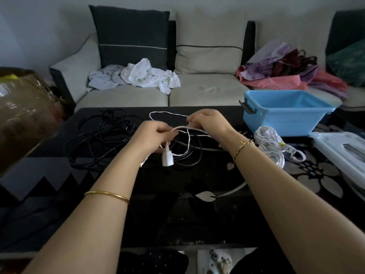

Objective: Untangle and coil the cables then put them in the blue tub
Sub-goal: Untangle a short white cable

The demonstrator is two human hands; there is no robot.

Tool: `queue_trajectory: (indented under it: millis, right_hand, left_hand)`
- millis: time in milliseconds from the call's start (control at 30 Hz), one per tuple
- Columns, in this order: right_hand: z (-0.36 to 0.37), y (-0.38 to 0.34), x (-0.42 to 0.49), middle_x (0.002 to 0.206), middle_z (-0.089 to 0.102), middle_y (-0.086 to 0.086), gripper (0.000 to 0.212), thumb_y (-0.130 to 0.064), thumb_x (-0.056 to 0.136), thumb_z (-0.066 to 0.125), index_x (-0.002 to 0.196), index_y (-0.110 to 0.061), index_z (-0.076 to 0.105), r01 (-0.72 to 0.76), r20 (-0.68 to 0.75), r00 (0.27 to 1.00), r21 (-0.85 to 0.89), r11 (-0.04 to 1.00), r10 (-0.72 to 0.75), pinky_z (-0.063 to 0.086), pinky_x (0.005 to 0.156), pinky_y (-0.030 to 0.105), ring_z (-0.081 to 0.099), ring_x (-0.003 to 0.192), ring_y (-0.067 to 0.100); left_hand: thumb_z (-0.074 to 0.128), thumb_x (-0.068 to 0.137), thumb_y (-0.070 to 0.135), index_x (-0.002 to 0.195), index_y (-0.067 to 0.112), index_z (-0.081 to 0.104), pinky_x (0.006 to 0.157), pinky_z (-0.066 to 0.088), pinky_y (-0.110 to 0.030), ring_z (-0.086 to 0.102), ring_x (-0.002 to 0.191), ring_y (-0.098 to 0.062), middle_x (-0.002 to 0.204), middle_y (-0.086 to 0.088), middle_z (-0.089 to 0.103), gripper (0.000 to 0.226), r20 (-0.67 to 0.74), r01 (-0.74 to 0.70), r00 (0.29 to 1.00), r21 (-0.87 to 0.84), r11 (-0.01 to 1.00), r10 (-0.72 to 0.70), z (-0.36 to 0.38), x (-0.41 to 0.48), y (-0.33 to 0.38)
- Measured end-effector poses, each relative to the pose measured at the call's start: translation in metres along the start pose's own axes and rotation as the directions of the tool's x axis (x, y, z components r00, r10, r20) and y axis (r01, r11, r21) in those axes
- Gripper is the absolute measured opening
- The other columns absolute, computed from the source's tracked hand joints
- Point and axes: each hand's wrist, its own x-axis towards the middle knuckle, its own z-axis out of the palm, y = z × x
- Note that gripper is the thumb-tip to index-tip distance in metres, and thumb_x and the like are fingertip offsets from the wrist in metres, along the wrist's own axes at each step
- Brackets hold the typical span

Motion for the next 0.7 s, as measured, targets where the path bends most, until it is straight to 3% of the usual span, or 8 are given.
queue_trajectory:
  millis: [100,167,233,333,433,533,633,700]
  right_hand:
    - [-0.004,-0.009,-0.016,0.084,0.071,0.015,0.019,-0.017,0.088,0.060,0.094,-0.001,0.070,0.113,0.126,0.987,-0.112,0.987,-0.098,0.050,0.082,0.032,0.062,0.075,0.016]
    - [-0.009,-0.009,-0.023,0.076,0.068,0.012,0.015,-0.018,0.089,0.063,0.091,-0.004,0.070,0.231,0.084,0.972,-0.174,0.957,-0.219,0.050,0.074,0.030,0.060,0.070,0.015]
    - [-0.010,-0.008,-0.025,0.068,0.064,0.005,0.015,-0.019,0.089,0.062,0.088,-0.005,0.069,0.302,-0.036,0.950,-0.166,0.939,-0.312,0.046,0.067,0.027,0.056,0.065,0.013]
    - [-0.007,0.001,-0.026,0.073,0.067,0.007,0.022,-0.024,0.093,0.056,0.089,-0.007,0.069,0.274,-0.146,0.941,-0.202,0.940,-0.305,0.046,0.067,0.028,0.060,0.069,0.019]
    - [-0.004,0.023,-0.029,0.082,0.068,0.010,0.027,-0.025,0.096,0.048,0.097,-0.006,0.067,0.187,-0.040,0.977,-0.314,0.931,-0.210,0.040,0.060,0.019,0.060,0.074,0.017]
    - [0.000,0.035,-0.033,0.078,0.061,0.006,0.027,-0.021,0.099,0.044,0.104,-0.002,0.063,0.147,0.074,0.989,-0.335,0.931,-0.130,0.039,0.059,0.019,0.056,0.069,0.015]
    - [-0.002,0.031,-0.031,0.084,0.061,0.004,0.027,-0.020,0.100,0.042,0.113,-0.008,0.061,0.221,0.008,0.972,-0.378,0.899,-0.236,0.047,0.077,0.036,0.057,0.081,0.022]
    - [-0.006,0.021,-0.032,0.093,0.063,0.001,0.026,-0.020,0.100,0.042,0.118,-0.014,0.059,0.274,-0.016,0.952,-0.393,0.878,-0.304,0.046,0.079,0.036,0.057,0.085,0.018]
  left_hand:
    - [0.058,0.095,0.016,0.088,0.016,0.069,0.052,0.051,-0.020,0.057,0.062,-0.005,0.066,0.006,0.061,0.013,0.028,0.053,0.998,-0.233,0.971,-0.048,-0.002,-0.013,0.013]
    - [0.048,0.099,0.013,0.086,0.012,0.063,0.060,0.055,-0.028,0.056,0.057,-0.009,0.055,0.006,0.057,0.020,0.091,0.105,0.993,-0.439,0.892,-0.073,-0.001,-0.019,0.021]
    - [0.040,0.101,0.011,0.082,0.010,0.056,0.054,0.052,-0.025,0.046,0.044,-0.007,0.044,0.007,0.042,0.024,0.224,0.186,0.974,-0.663,0.725,-0.045,0.000,-0.027,0.032]
    - [0.040,0.092,0.013,0.083,0.011,0.054,0.040,0.032,-0.014,0.029,0.036,-0.004,0.040,0.009,0.029,0.017,0.353,0.265,0.923,-0.874,0.407,0.155,-0.002,-0.037,0.048]
    - [0.042,0.089,0.013,0.102,0.005,0.059,0.041,0.029,-0.014,0.030,0.038,-0.005,0.045,0.009,0.031,0.023,0.269,0.204,0.918,-0.950,0.235,0.291,-0.003,-0.038,0.054]
    - [0.040,0.094,0.005,0.121,0.001,0.052,0.045,0.034,-0.013,0.036,0.042,-0.003,0.059,0.006,0.054,0.030,0.083,0.057,0.980,-0.988,0.144,0.181,0.002,-0.032,0.054]
    - [0.039,0.099,0.001,0.115,0.008,0.049,0.056,0.043,-0.013,0.054,0.057,-0.002,0.095,-0.003,0.070,0.021,-0.082,-0.098,0.992,-0.980,0.172,0.097,0.005,-0.023,0.050]
    - [0.040,0.099,0.000,0.119,0.012,0.047,0.072,0.050,-0.017,0.065,0.079,-0.006,0.110,-0.006,0.068,0.025,-0.153,-0.168,0.985,-0.961,0.219,0.081,0.008,-0.019,0.046]
